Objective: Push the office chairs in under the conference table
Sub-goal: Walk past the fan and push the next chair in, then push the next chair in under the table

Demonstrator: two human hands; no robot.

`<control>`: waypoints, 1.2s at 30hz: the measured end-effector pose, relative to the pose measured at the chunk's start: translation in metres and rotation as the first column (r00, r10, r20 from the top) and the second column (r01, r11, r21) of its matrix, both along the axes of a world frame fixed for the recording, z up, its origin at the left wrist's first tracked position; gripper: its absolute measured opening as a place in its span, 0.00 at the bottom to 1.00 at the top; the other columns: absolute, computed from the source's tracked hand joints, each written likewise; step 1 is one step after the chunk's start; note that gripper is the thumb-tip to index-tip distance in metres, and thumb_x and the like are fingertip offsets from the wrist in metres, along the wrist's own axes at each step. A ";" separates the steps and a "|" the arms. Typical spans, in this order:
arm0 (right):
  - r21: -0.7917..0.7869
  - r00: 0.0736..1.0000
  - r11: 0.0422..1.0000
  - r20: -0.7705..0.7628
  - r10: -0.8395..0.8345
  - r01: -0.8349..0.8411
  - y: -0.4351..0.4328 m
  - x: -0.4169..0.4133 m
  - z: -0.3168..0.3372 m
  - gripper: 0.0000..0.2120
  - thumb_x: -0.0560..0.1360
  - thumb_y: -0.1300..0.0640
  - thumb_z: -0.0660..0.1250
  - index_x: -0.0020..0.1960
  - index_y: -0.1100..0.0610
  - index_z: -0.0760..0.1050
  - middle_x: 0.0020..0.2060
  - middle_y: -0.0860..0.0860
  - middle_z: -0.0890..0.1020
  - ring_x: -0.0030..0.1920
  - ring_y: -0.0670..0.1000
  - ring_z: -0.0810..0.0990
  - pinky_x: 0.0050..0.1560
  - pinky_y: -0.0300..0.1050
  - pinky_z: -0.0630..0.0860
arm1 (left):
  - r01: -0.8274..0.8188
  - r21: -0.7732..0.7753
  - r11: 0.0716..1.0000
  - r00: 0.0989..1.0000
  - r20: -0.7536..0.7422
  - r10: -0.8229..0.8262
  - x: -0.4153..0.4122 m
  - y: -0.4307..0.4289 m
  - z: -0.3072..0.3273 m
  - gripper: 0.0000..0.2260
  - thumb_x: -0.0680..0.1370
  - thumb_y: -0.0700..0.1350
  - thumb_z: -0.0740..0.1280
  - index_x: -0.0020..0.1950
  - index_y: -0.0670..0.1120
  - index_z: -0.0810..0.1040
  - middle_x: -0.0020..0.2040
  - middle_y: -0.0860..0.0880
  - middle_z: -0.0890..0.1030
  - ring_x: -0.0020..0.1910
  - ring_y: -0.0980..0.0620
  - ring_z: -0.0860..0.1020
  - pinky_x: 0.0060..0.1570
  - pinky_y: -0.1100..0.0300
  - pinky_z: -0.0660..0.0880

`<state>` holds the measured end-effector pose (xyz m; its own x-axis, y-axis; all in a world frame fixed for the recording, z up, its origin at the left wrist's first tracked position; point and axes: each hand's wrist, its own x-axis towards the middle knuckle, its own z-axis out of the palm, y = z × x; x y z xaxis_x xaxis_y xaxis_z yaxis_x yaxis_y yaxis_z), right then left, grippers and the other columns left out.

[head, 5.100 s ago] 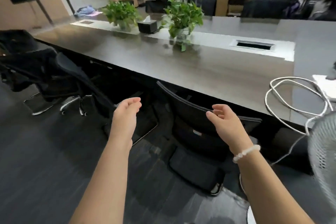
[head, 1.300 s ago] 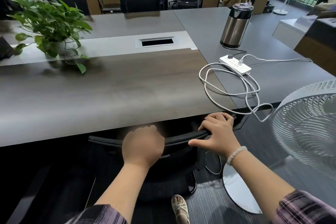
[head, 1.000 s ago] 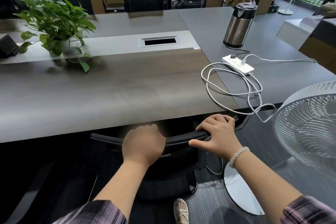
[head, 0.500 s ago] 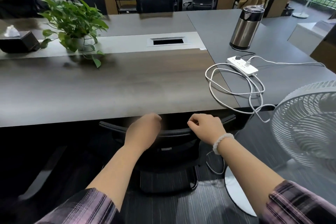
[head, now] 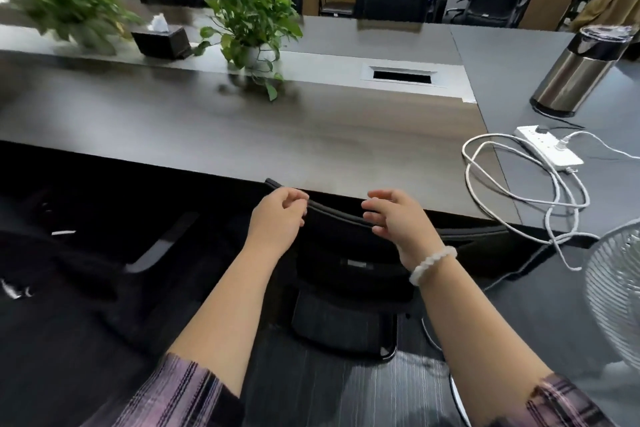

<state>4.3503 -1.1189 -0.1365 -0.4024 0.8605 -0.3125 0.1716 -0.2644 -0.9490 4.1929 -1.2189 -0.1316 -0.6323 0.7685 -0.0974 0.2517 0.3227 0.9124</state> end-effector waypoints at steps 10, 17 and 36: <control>0.023 0.979 0.982 -0.085 0.188 -0.186 -0.067 -0.099 0.034 0.06 0.78 0.61 0.62 0.50 0.52 0.76 0.45 0.49 0.83 0.42 0.45 0.80 0.43 0.40 0.74 | -0.227 0.083 0.970 0.974 0.034 0.225 -0.075 -0.104 0.049 0.08 0.79 0.44 0.61 0.53 0.48 0.79 0.44 0.51 0.80 0.38 0.57 0.77 0.37 0.65 0.69; 0.103 0.959 0.960 -0.083 0.270 -0.261 -0.141 -0.211 0.038 0.11 0.80 0.63 0.57 0.50 0.51 0.74 0.46 0.49 0.82 0.42 0.46 0.79 0.43 0.40 0.73 | -0.340 0.095 0.936 0.933 -0.088 0.348 -0.185 -0.208 0.059 0.07 0.78 0.45 0.61 0.51 0.52 0.78 0.44 0.55 0.80 0.39 0.59 0.78 0.39 0.64 0.70; 0.200 0.931 0.913 0.156 0.329 -0.356 -0.268 -0.506 0.016 0.13 0.78 0.51 0.64 0.61 0.51 0.73 0.54 0.46 0.78 0.54 0.46 0.75 0.53 0.41 0.70 | -0.380 -0.115 0.918 0.884 -0.336 0.324 -0.507 -0.355 0.023 0.08 0.77 0.46 0.64 0.54 0.56 0.78 0.57 0.53 0.78 0.57 0.52 0.75 0.57 0.55 0.71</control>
<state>3.8443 -1.3872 -0.1204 -0.6567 0.7289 -0.1935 0.3272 0.0442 -0.9439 3.6860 -1.5738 -0.1083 -0.8775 0.4785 0.0328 0.3476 0.5873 0.7309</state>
